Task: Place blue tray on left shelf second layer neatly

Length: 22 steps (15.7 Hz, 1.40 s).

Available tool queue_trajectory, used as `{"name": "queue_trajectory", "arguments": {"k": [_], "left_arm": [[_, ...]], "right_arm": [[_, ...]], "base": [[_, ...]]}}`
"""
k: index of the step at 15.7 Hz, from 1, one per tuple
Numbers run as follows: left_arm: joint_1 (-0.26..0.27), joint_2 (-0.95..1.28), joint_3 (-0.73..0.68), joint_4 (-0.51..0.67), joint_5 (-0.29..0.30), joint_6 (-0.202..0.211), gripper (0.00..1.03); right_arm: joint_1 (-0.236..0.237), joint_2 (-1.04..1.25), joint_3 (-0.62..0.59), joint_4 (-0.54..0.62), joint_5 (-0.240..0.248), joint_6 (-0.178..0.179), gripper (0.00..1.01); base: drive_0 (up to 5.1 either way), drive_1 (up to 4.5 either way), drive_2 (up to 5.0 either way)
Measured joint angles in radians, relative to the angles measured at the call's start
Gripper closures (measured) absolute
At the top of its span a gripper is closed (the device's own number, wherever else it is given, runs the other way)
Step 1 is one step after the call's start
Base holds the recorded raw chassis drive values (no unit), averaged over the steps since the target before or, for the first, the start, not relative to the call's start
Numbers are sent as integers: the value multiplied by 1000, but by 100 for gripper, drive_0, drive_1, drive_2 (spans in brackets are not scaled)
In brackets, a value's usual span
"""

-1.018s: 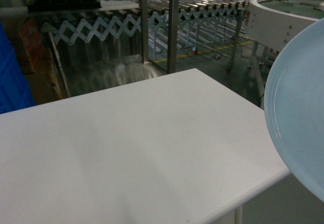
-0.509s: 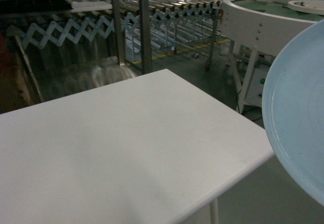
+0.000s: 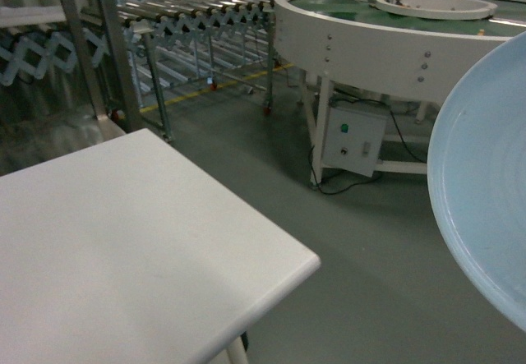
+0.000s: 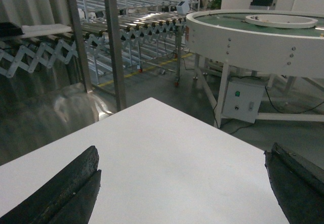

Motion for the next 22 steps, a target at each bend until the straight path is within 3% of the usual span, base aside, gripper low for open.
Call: {"name": "queue_trajectory", "arguments": {"k": [22], "left_arm": [[0, 0, 0, -3, 0, 0, 5]], "right_arm": [[0, 0, 0, 0, 0, 0, 99]], "base": [[254, -111, -607]]}}
